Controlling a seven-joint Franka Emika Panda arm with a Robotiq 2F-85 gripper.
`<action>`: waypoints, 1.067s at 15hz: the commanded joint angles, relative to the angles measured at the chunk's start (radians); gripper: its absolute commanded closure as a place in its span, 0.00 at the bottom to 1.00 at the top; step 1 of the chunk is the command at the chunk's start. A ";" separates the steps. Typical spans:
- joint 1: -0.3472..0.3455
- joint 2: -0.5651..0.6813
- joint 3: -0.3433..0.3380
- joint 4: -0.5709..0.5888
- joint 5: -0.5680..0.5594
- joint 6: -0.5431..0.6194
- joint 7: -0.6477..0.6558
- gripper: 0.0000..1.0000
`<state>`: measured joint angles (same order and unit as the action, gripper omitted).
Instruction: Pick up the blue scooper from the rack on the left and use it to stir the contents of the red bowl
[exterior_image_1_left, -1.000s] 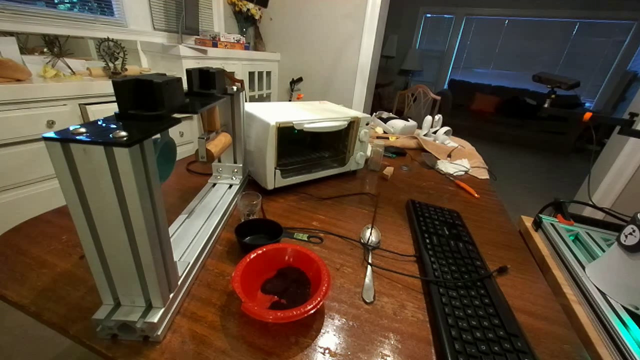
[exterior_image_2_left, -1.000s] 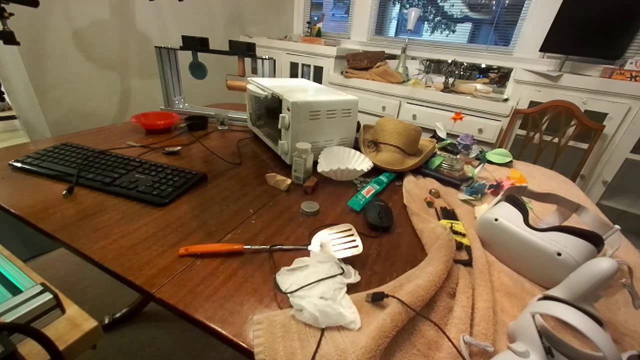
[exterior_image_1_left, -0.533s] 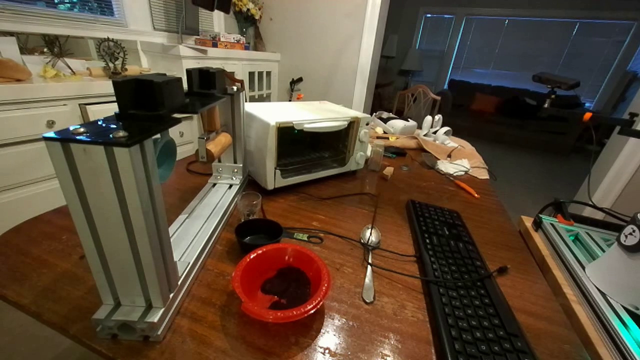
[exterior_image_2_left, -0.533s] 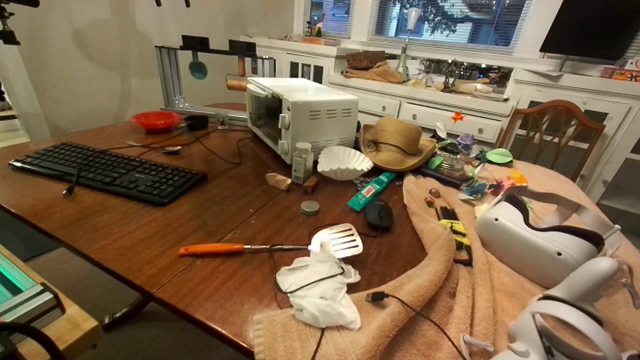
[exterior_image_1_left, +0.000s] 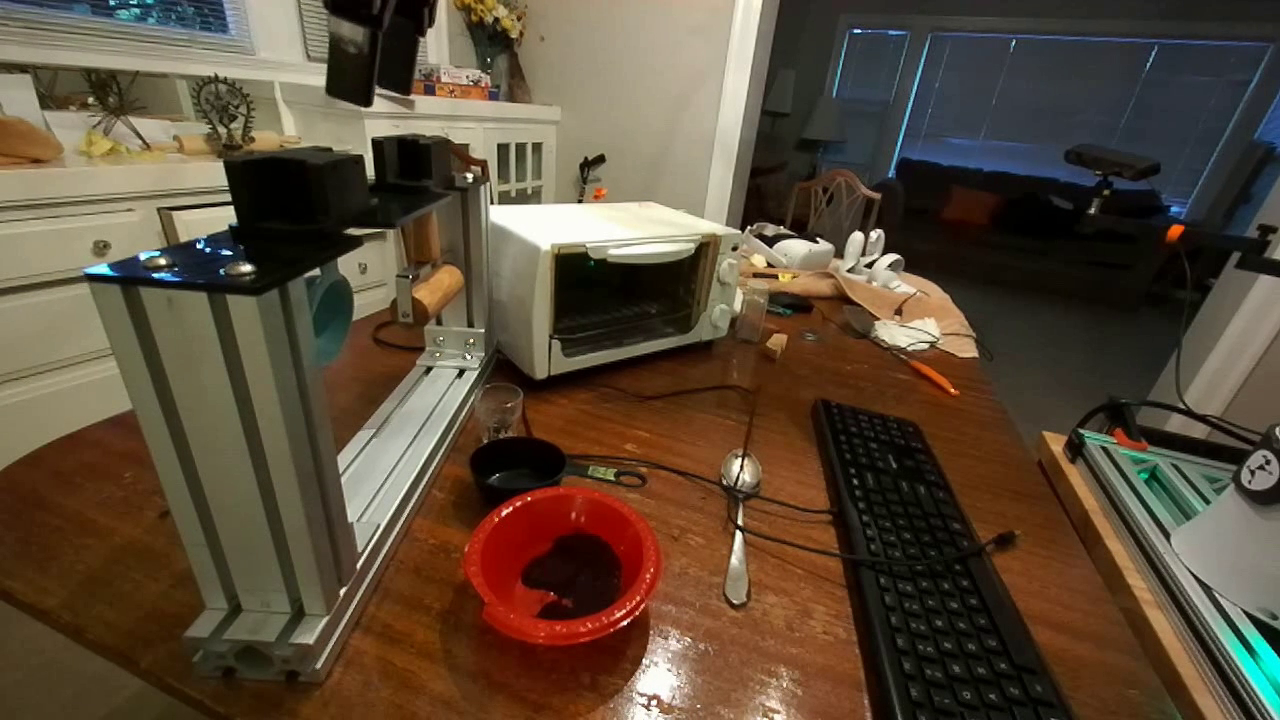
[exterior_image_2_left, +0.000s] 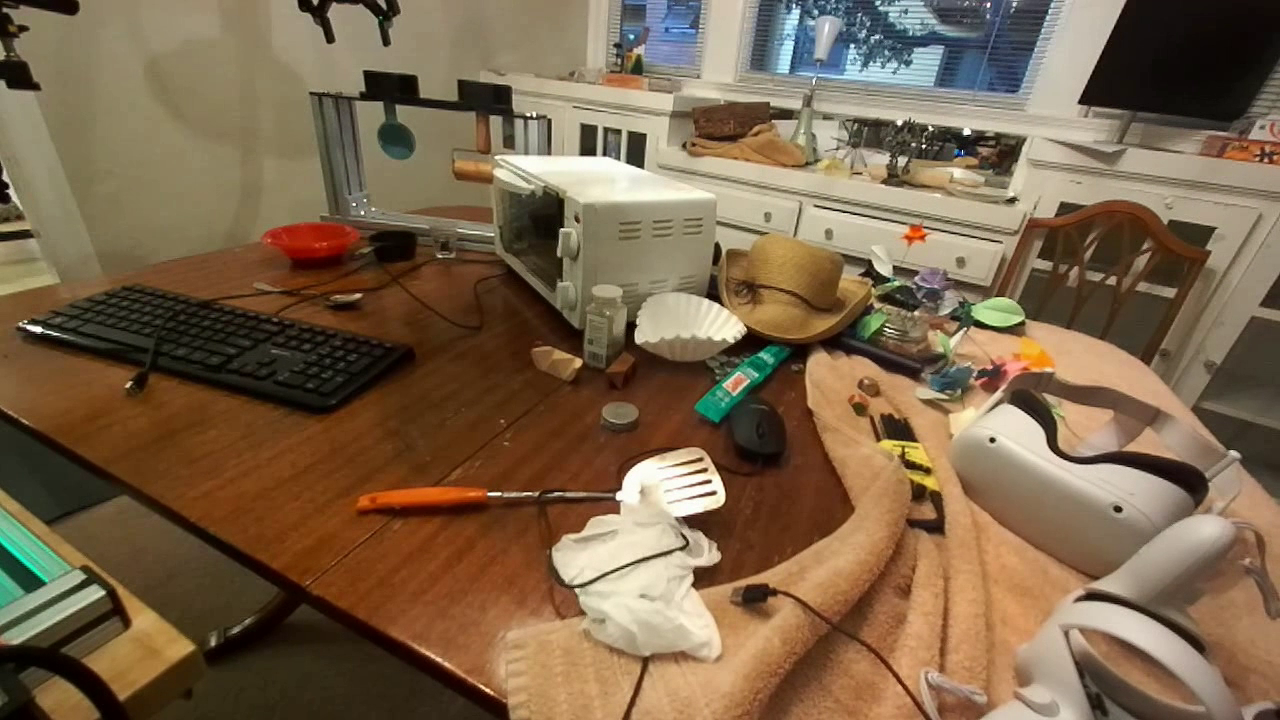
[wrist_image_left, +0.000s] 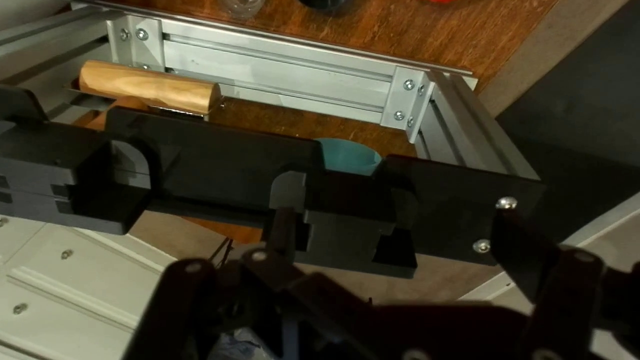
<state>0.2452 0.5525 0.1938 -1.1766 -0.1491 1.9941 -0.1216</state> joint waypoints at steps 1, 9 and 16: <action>0.012 0.069 -0.010 0.078 -0.015 0.013 0.013 0.00; 0.004 0.095 -0.006 0.100 -0.001 0.027 0.015 0.00; -0.001 0.142 -0.003 0.157 0.017 0.022 0.017 0.00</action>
<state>0.2480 0.6533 0.1868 -1.0709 -0.1463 2.0206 -0.1031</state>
